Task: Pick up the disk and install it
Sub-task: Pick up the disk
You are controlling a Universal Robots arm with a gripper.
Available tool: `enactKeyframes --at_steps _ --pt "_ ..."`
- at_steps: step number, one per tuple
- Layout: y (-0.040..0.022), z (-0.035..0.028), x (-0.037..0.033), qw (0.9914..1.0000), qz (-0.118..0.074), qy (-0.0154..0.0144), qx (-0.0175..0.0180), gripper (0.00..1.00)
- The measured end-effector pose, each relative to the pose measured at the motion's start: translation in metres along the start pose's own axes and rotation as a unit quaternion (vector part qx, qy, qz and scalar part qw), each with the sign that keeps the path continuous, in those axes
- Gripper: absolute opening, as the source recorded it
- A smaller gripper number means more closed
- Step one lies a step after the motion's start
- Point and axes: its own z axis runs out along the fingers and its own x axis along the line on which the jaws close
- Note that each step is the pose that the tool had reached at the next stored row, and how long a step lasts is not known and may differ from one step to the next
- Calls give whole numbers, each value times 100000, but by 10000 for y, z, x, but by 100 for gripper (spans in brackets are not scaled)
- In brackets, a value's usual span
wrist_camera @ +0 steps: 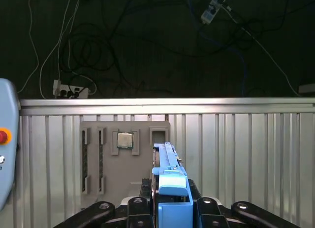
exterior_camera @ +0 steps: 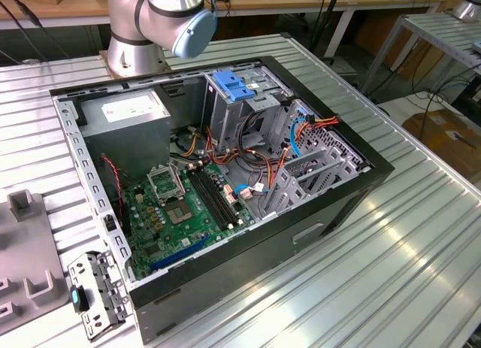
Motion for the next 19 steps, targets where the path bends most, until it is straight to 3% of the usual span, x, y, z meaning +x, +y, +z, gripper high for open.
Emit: enactKeyframes --at_steps 10,16,19 --pt "-1 -157 -1 100000 2 5 -198 37" --pt "-1 -162 -1 100000 -1 -22 -213 37" --pt "-36 -162 -1 100000 -3 -22 -214 37"
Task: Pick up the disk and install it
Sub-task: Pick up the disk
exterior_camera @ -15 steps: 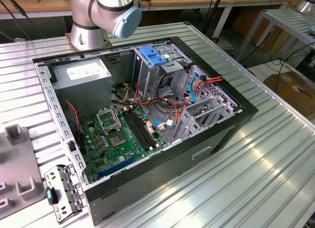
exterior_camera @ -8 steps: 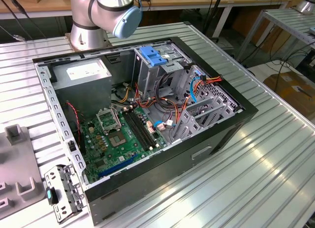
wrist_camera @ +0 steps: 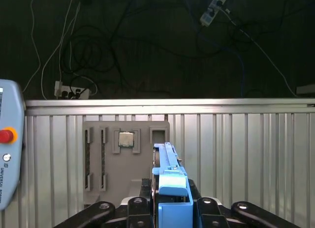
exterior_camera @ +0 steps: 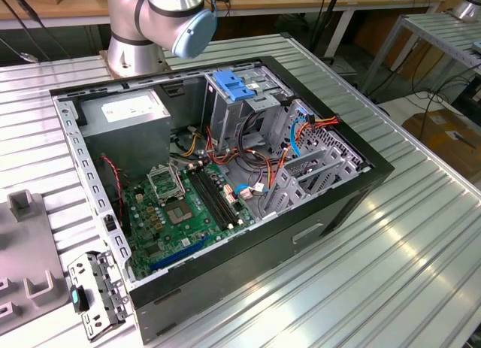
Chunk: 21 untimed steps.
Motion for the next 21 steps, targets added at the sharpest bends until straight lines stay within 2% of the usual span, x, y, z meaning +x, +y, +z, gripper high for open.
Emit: enactKeyframes --at_steps 17,21 --pt "-287 1 -4 100000 4 -1 2 37" --pt "-401 2 -6 100000 5 -2 5 37"
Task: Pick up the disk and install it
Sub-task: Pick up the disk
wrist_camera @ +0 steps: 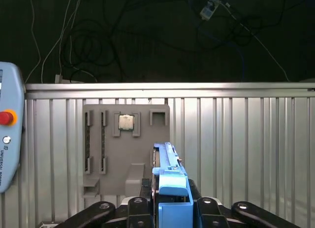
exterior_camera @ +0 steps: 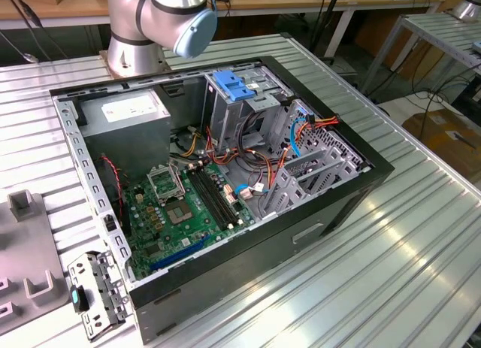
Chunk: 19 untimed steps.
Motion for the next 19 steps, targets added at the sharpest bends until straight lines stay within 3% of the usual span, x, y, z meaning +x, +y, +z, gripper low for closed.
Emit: enactKeyframes --at_steps 12,19 --pt "-240 1 -3 100000 -3 0 -2 37" --pt "-341 2 -5 100000 -2 -1 -3 37"
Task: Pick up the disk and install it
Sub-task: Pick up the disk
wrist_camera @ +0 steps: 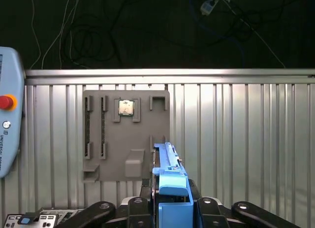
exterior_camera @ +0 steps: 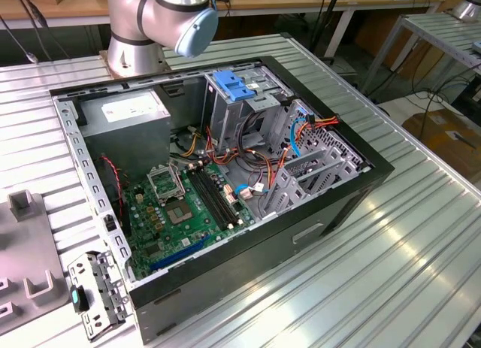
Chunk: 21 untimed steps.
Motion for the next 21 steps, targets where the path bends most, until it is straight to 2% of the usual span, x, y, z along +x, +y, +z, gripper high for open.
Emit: enactKeyframes --at_steps 12,16,19,21 --pt "-115 10 30 100000 -2 3 -3 37" --pt "-191 14 31 100000 1 2 -3 37" --pt "-304 17 31 100000 3 3 0 37" --pt "-338 19 30 100000 -1 -1 3 37"
